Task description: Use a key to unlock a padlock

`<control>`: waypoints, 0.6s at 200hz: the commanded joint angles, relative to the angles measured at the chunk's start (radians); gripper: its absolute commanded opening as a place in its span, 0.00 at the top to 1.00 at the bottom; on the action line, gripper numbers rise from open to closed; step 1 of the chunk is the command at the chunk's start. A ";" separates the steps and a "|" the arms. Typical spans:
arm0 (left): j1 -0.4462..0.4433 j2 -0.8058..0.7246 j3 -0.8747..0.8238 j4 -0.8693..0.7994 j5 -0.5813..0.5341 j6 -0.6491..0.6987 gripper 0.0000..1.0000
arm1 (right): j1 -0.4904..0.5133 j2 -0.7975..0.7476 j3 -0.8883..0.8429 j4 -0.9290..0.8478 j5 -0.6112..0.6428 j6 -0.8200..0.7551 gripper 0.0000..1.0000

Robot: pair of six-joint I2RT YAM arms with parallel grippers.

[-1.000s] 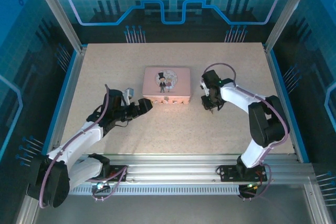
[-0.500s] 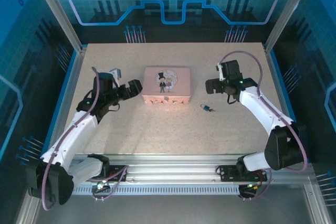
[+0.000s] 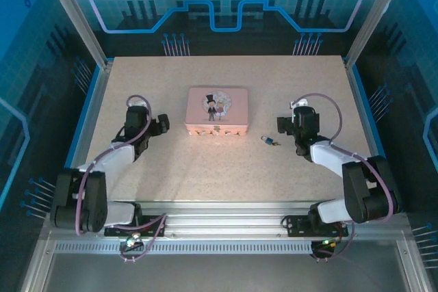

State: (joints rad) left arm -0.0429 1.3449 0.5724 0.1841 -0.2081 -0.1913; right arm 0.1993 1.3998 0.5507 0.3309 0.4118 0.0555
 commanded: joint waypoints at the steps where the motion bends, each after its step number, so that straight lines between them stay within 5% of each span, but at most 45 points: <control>1: 0.012 0.054 -0.071 0.309 -0.011 0.046 0.01 | -0.017 0.019 -0.085 0.322 -0.019 -0.078 0.00; 49: 0.012 0.053 -0.145 0.504 0.017 0.168 0.01 | -0.105 0.119 -0.158 0.522 -0.275 -0.083 0.00; 69: 0.013 0.263 -0.284 1.020 0.029 0.207 0.01 | -0.143 0.104 -0.114 0.412 -0.351 -0.060 0.00; 82: 0.012 0.165 -0.203 0.688 -0.036 0.147 0.01 | -0.131 0.104 -0.118 0.421 -0.308 -0.056 0.00; 93: -0.001 0.219 -0.220 0.822 -0.072 0.179 0.01 | -0.106 0.106 -0.133 0.455 -0.210 -0.046 0.00; 120: -0.020 0.213 -0.209 0.784 -0.099 0.187 0.01 | -0.109 0.105 -0.132 0.452 -0.217 -0.045 0.00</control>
State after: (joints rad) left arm -0.0479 1.5589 0.3462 0.8764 -0.2539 -0.0402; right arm 0.0864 1.5005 0.4076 0.7399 0.1761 -0.0048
